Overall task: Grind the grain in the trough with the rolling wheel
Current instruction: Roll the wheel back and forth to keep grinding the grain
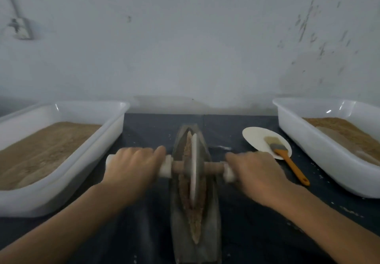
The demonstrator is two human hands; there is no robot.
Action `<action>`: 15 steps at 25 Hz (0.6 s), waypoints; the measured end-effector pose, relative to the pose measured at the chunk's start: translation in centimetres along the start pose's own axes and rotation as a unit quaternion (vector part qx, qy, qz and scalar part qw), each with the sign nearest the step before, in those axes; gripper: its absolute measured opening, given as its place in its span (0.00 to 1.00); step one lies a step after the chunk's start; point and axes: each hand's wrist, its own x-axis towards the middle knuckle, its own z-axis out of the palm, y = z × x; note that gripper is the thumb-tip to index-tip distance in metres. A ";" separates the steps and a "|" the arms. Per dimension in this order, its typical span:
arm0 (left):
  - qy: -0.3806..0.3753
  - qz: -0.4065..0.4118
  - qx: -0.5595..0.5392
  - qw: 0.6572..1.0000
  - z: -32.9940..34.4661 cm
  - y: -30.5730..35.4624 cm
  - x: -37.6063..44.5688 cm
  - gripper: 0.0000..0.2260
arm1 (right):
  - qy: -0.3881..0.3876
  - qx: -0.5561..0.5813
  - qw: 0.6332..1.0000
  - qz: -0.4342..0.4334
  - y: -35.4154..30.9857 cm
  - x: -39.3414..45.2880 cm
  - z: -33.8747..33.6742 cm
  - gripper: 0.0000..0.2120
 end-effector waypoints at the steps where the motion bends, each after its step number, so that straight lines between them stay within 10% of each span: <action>1: 0.033 0.023 -0.010 0.999 -0.9 0.6 -2.1 0.25 | 0.035 -0.013 0.999 -0.031 -0.3 -2.1 -0.6 0.22; 15: -0.029 -0.082 -0.014 0.996 2.5 -1.1 4.6 0.14 | -0.020 -0.050 0.998 0.037 0.7 5.4 0.1 0.12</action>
